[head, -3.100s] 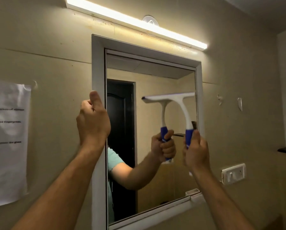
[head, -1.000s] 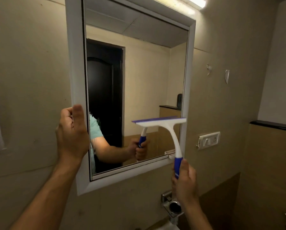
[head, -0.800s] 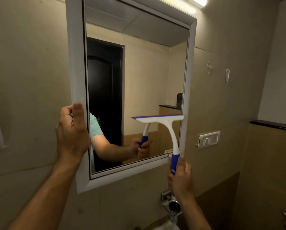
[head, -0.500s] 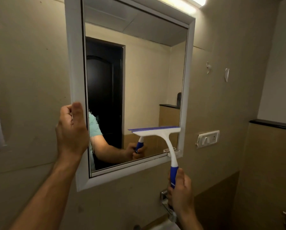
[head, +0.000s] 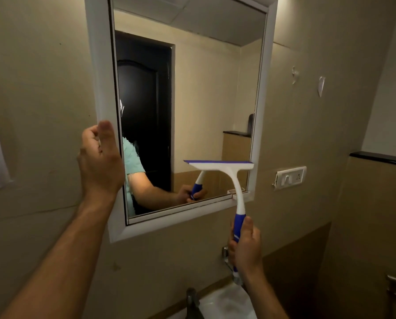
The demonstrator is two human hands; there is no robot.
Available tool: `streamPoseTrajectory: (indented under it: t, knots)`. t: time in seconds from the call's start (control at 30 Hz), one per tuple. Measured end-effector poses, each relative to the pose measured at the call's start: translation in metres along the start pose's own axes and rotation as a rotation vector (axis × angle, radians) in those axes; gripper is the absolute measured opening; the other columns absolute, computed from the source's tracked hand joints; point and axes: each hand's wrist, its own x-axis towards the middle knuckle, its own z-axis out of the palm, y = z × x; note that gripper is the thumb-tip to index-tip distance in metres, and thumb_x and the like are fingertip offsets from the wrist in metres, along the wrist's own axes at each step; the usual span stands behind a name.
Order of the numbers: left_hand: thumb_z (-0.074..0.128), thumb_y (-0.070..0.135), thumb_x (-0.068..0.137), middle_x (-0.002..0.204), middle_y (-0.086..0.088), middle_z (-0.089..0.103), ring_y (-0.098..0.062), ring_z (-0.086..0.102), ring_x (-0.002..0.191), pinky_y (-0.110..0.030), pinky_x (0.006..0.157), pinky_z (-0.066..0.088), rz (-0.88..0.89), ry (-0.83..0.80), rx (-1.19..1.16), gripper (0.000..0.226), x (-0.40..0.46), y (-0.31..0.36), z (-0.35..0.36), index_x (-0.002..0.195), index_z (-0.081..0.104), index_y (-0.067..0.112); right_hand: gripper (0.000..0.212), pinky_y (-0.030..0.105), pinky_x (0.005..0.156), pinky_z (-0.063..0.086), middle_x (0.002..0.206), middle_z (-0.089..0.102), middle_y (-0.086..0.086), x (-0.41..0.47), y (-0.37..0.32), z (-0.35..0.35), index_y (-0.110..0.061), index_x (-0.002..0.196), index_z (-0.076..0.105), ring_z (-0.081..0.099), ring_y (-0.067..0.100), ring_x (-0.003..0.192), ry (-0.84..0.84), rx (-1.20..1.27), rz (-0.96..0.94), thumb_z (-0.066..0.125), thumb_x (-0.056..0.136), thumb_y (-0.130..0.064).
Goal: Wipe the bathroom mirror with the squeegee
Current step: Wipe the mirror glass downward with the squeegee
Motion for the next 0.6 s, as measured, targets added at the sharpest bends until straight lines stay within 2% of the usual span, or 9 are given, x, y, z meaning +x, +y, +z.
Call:
streamPoseTrajectory:
  t: [0.1,0.23,0.37,0.5,0.6]
  knots:
    - [0.027,0.043,0.102,0.063,0.008,0.04,-0.011,0.038,0.056,-0.022,0.048,0.023,-0.01,-0.013,0.031,0.041,0.0,-0.004,-0.002,0.086,0.045,0.009,0.052,0.021,0.041,0.036,0.062,0.047,0.005,-0.013,0.023,-0.006,-0.003,0.101,0.053,0.041,0.011,0.046,0.012,-0.049,0.045,0.027,0.098,-0.048]
    - [0.025,0.044,0.101,0.065,0.007,0.041,-0.02,0.041,0.074,-0.019,0.056,0.021,-0.031,-0.029,0.059,0.042,-0.002,-0.007,-0.003,0.087,0.044,0.01,0.046,0.022,0.043,0.036,0.065,0.047,0.006,-0.026,0.025,-0.017,-0.008,0.099,0.053,0.042,0.012,0.05,0.016,-0.095,0.053,0.027,0.099,-0.046]
    - [0.025,0.044,0.102,0.075,-0.004,0.046,-0.02,0.041,0.076,-0.019,0.057,0.021,-0.021,-0.033,0.068,0.042,0.0,-0.003,-0.002,0.089,0.045,0.01,0.046,0.024,0.045,0.037,0.065,0.047,0.005,-0.02,0.003,-0.011,-0.012,0.096,0.055,0.043,0.012,0.05,0.001,-0.075,-0.017,0.027,0.098,-0.049]
    - [0.025,0.046,0.101,0.066,0.008,0.041,-0.019,0.043,0.074,-0.022,0.056,0.022,-0.032,-0.035,0.041,0.043,0.003,-0.003,0.0,0.087,0.044,0.011,0.05,0.023,0.042,0.037,0.061,0.047,0.003,-0.014,0.003,-0.007,-0.011,0.097,0.055,0.042,0.01,0.046,-0.015,-0.039,0.0,0.028,0.095,-0.052]
    - [0.025,0.047,0.101,0.07,0.004,0.044,-0.017,0.043,0.075,-0.021,0.058,0.023,-0.042,-0.032,0.039,0.042,0.0,-0.004,-0.001,0.087,0.044,0.011,0.047,0.022,0.042,0.037,0.064,0.048,0.005,-0.024,0.024,-0.015,-0.01,0.097,0.054,0.042,0.011,0.048,-0.017,-0.064,0.051,0.027,0.097,-0.05]
